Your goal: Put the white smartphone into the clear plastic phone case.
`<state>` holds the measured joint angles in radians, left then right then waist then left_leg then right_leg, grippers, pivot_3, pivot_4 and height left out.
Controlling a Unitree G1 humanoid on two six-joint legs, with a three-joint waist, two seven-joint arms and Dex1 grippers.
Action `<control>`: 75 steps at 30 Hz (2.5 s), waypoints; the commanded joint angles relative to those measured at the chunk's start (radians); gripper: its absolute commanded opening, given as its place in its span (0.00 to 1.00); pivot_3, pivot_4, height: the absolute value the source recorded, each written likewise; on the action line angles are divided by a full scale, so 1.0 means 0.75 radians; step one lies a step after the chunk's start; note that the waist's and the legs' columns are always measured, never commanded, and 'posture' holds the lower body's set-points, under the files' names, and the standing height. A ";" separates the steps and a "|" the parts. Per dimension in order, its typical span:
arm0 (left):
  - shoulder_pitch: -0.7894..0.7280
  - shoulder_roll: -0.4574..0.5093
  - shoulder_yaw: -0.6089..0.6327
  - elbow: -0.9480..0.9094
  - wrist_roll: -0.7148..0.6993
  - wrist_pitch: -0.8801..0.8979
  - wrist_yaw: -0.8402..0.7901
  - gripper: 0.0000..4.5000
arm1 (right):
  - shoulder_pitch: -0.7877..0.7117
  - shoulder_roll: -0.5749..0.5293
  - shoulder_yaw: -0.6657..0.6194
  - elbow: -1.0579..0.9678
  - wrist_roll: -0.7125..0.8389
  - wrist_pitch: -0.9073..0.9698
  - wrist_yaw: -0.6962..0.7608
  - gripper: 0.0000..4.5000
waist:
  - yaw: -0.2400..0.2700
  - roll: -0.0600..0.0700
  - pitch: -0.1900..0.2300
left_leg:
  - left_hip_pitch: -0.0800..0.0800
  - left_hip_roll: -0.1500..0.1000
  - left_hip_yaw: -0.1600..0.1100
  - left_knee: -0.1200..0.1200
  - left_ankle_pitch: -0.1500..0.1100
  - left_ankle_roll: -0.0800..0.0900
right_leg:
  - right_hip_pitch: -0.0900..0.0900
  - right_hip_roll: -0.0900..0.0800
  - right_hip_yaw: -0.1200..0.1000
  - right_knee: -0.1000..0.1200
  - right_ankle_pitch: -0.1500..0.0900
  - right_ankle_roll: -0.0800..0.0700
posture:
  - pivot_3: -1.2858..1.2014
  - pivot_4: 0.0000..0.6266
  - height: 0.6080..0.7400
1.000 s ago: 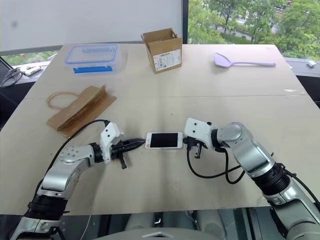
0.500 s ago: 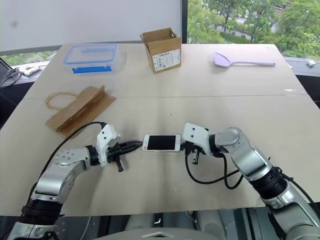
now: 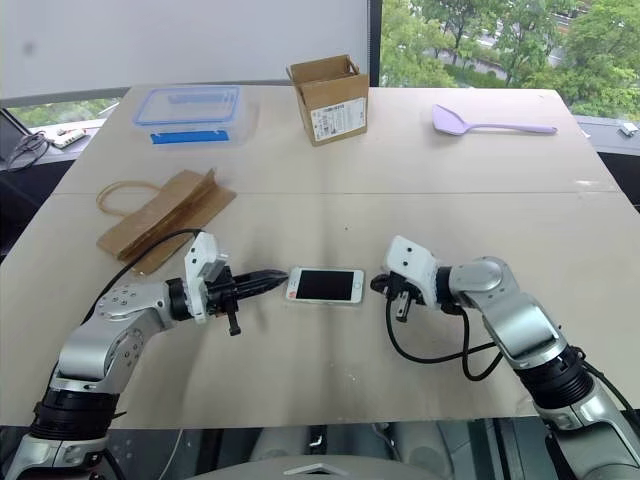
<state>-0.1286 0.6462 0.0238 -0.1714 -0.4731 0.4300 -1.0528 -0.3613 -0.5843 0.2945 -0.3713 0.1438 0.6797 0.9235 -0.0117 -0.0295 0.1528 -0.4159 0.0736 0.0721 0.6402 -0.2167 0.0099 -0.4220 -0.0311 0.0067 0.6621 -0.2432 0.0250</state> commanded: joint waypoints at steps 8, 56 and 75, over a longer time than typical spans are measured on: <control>-0.097 -0.052 -0.148 0.174 0.183 -0.149 0.023 0.01 | -0.049 0.101 -0.003 -0.029 0.086 0.023 -0.085 0.00 | -0.001 0.000 0.000 | 0.000 0.000 -0.001 0.001 0.000 0.000 | 0.000 0.001 0.000 0.001 0.000 0.000 | 0.52 0.24 1.00; -0.033 -0.080 -0.193 0.044 0.234 -0.010 0.201 0.01 | -0.109 0.195 0.378 0.696 -0.080 0.222 -0.001 0.00 | -0.005 0.001 -0.076 | 0.031 0.003 -0.001 -0.009 -0.004 -0.007 | 0.018 -0.015 0.005 -0.002 -0.005 0.003 | 0.52 0.24 1.00; -0.027 -0.082 -0.190 0.019 0.226 0.015 0.206 0.01 | -0.014 0.197 0.267 0.738 -0.060 0.100 -0.053 0.00 | -0.001 0.006 -0.078 | 0.034 0.001 -0.001 -0.024 -0.005 -0.007 | 0.018 -0.055 -0.042 -0.015 -0.005 0.003 | 0.52 0.24 1.00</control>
<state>-0.1401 0.5842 -0.1275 -0.1413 -0.2988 0.4529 -0.8953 -0.4963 -0.3926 0.4186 0.0171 0.1695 0.7144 0.9248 -0.0122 -0.0250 0.0940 -0.3910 0.0743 0.0710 0.6211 -0.2202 0.0044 -0.4081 -0.0722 -0.0277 0.6487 -0.2471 0.0273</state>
